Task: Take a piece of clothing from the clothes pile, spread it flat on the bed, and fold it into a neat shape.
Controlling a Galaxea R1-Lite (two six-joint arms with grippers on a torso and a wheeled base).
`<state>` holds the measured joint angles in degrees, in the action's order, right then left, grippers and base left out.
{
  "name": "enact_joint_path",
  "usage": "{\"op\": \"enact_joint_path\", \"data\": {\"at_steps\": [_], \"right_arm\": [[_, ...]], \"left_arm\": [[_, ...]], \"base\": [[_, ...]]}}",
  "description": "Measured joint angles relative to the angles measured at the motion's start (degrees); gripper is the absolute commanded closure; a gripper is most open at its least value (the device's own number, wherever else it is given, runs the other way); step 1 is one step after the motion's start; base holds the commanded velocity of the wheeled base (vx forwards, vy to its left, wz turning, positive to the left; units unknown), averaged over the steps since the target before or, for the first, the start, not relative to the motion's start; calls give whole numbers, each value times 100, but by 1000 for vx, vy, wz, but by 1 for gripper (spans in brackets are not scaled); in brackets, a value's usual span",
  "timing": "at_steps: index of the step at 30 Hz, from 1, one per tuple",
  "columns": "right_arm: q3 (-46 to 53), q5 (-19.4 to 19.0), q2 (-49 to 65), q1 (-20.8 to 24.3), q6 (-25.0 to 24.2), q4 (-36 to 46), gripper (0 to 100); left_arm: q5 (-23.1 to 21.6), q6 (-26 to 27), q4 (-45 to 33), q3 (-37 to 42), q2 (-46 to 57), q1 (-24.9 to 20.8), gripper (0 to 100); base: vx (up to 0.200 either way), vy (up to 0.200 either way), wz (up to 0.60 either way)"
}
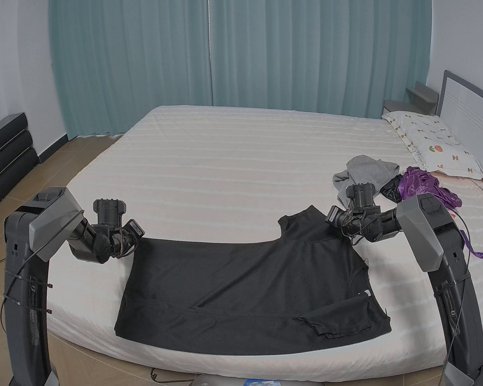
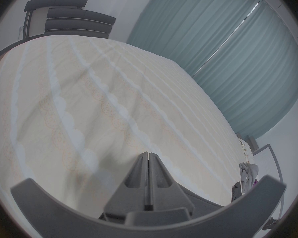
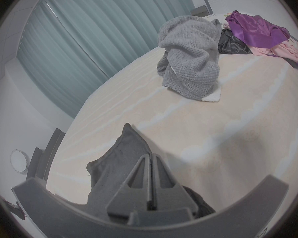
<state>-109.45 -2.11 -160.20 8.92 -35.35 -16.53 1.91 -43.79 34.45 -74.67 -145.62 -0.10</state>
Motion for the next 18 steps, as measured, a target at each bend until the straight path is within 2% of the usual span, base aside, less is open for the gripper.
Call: {"op": "enact_joint_path", "data": {"at_steps": [8,18], "right_arm": [[267,-5,333,-11,-291,9,100],[851,-21,813,-110,-592,-194,100]], "left_arm": [[65,-16,0,-11,69,-9,100],[93,-301,0,177,407,83,100]], "base": [[0,0,0],[0,0,0]]}}
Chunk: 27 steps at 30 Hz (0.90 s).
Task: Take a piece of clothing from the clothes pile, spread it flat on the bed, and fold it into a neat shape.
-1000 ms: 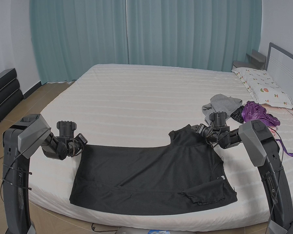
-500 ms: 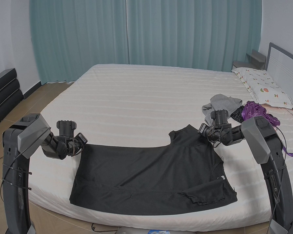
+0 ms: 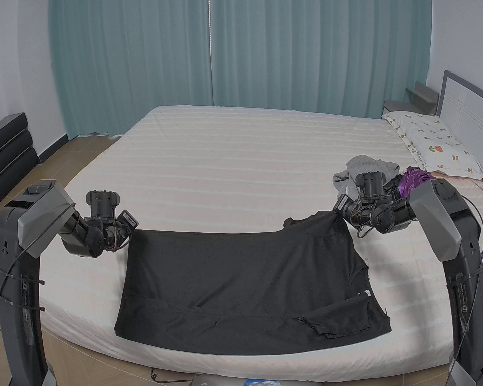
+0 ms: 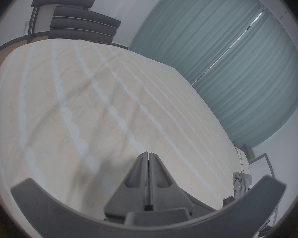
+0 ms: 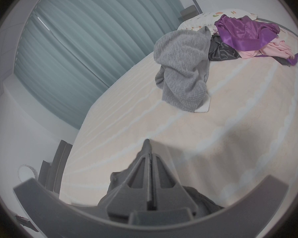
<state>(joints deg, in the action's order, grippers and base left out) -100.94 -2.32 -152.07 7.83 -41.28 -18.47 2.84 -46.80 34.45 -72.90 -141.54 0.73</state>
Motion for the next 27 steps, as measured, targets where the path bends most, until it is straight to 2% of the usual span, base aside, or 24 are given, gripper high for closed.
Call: {"op": "enact_joint_path", "data": {"at_steps": [17,27], "right_arm": [[441,-66,441,-102,-33,-22,100],[689,-66,535,-111,79,79,100]], "left_arm": [[5,-41,33,197,229,61,100],[61,-24,428,433,317,23,100]], "base": [[0,0,0],[0,0,0]]}}
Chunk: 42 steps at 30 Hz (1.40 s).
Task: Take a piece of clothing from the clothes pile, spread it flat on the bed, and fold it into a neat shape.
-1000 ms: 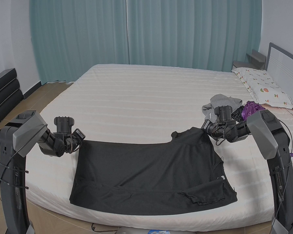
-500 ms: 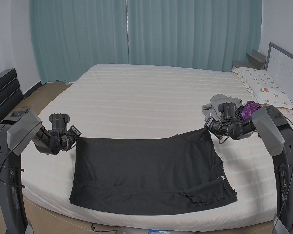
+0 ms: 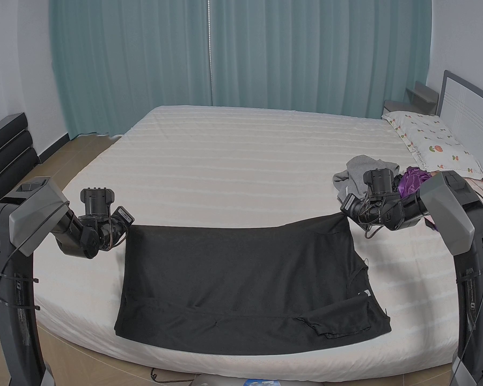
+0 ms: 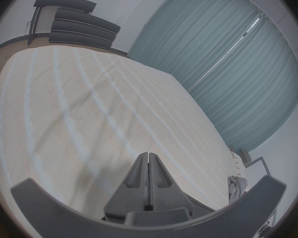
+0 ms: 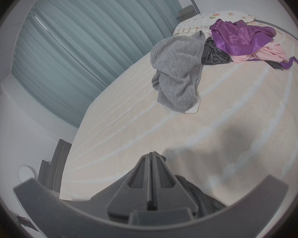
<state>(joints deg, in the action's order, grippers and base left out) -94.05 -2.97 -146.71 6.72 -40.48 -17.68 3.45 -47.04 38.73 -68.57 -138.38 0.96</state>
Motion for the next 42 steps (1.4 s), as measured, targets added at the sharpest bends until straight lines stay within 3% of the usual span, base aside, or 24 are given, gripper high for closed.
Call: {"op": "enact_joint_path", "data": {"at_steps": [13,29,42], "right_arm": [[756,-176,350,-35,50,77,100],[2747,-567,1518,-71,63,-33,100],[4424,-783,1985,-96,357,-1161,100]], "left_arm": [[-22,30,27,669,329,-63,100],[-67,33,24,1654,1005,-74,100],[-184,20,180,2798,1371,-127,100]], "base": [[0,0,0],[0,0,0],[0,0,0]]}}
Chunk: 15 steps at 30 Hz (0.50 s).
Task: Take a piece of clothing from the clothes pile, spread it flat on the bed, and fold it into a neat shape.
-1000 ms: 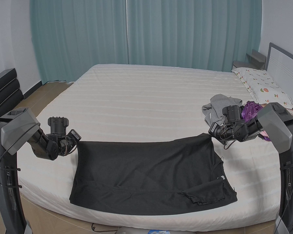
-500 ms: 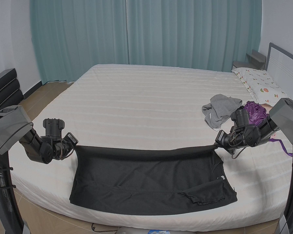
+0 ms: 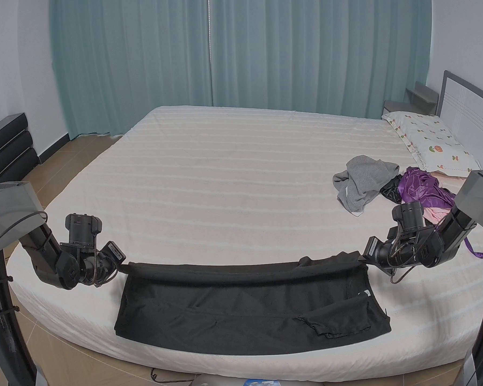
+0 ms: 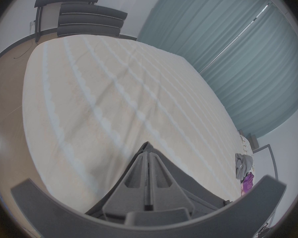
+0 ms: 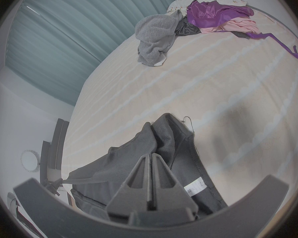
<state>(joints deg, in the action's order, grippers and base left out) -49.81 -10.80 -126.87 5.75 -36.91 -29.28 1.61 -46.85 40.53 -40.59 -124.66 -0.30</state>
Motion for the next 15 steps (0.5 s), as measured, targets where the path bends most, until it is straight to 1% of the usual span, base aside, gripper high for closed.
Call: {"op": "enact_joint_path", "data": {"at_steps": [6,15], "right_arm": [[495,-57,137,-22,95,-213,100],[823,-66,167,-33,295,-239,100]], "left_arm": [[-13,2,20,413,171,-88,100],[-30,2,85,752,212,-140,100]], "base": [[0,0,0],[0,0,0]]}}
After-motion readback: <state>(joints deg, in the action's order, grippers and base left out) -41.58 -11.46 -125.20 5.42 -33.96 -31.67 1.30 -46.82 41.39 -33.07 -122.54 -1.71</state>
